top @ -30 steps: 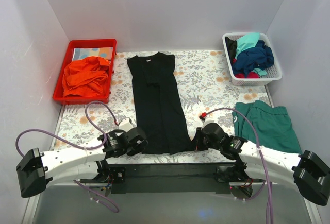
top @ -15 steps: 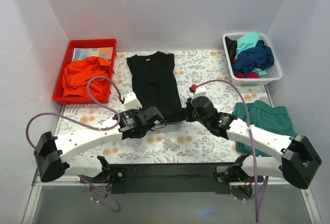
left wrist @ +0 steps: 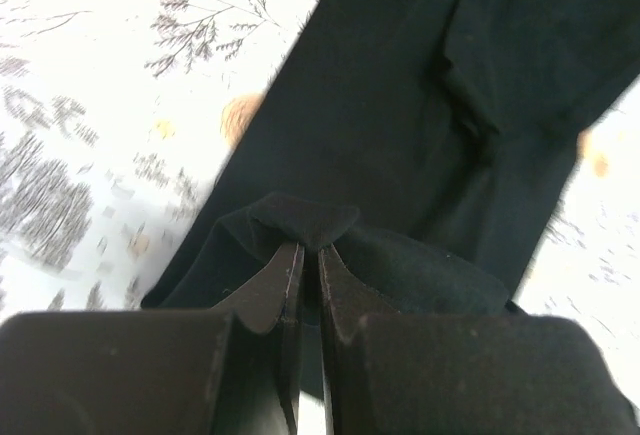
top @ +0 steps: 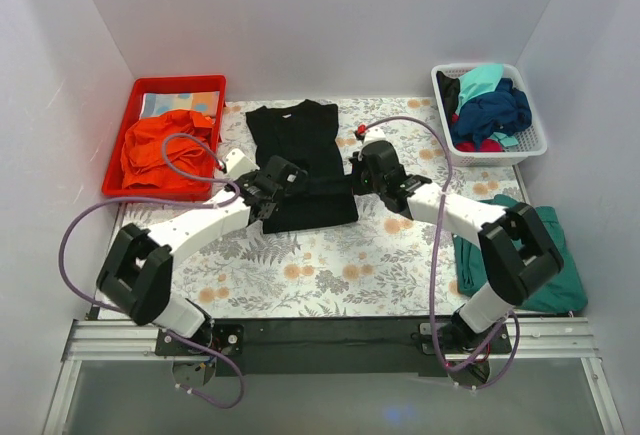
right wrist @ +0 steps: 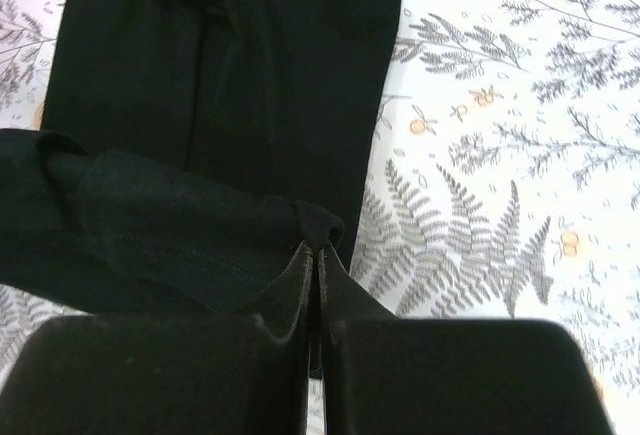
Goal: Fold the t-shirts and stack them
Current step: Fold the folded rectangular tshirt in 1/3 of the way
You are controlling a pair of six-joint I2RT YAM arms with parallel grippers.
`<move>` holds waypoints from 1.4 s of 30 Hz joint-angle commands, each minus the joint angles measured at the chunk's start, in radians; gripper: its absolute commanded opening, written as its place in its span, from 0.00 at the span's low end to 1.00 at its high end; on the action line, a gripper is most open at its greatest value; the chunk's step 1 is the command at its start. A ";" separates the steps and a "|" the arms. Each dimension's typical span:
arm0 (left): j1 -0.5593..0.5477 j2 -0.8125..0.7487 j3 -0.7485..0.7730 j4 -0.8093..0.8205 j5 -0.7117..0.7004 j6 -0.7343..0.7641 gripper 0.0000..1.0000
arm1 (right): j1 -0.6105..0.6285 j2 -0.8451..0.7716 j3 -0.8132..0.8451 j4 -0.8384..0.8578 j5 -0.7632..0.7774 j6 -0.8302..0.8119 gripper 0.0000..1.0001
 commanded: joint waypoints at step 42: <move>0.178 0.208 0.051 0.215 0.320 0.328 0.36 | 0.060 0.315 0.237 -0.047 -0.046 -0.085 0.48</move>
